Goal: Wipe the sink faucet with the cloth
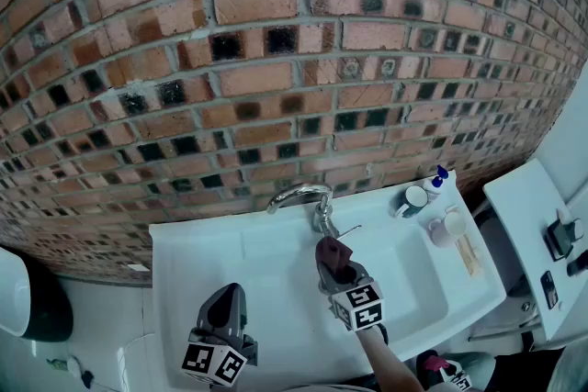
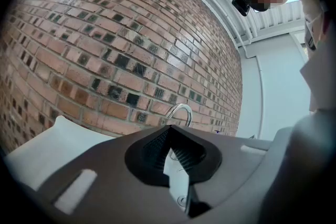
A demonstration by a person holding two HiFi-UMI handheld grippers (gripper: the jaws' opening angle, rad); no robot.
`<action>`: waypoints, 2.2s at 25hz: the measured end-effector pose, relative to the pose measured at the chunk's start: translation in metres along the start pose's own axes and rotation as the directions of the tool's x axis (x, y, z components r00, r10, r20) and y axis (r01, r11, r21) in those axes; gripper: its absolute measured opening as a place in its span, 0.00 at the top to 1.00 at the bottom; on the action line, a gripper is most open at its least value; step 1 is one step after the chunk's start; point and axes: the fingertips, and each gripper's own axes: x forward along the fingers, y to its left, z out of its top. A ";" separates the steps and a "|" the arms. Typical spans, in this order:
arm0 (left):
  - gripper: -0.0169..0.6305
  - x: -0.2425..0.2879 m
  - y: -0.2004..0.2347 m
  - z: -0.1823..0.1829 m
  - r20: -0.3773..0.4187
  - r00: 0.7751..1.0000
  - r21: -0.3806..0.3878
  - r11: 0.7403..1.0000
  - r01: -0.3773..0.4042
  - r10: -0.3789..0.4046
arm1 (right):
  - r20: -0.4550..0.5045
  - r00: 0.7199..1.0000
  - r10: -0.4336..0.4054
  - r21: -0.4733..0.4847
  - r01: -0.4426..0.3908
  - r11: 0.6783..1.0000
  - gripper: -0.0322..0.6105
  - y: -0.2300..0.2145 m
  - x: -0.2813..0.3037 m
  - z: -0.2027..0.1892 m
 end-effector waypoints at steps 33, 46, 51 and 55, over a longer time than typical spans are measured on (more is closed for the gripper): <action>0.97 0.005 0.001 -0.004 0.005 1.000 -0.020 1.000 0.009 -0.009 | -0.012 0.983 -0.183 -0.029 0.182 0.983 0.87 -0.105 -0.014 0.027; 0.97 0.005 0.000 -0.004 0.008 1.000 -0.028 1.000 0.007 -0.006 | 0.069 0.974 -0.215 -0.017 0.216 0.976 0.87 -0.104 -0.037 0.050; 0.97 0.008 -0.002 -0.007 0.005 1.000 -0.035 0.999 0.014 -0.014 | 0.039 0.996 -0.079 0.054 0.077 0.996 0.87 -0.036 -0.007 0.024; 0.97 0.006 0.003 -0.007 0.001 1.000 -0.040 0.999 0.006 -0.006 | -0.034 0.999 -0.013 0.149 0.018 0.989 0.87 -0.002 0.027 -0.005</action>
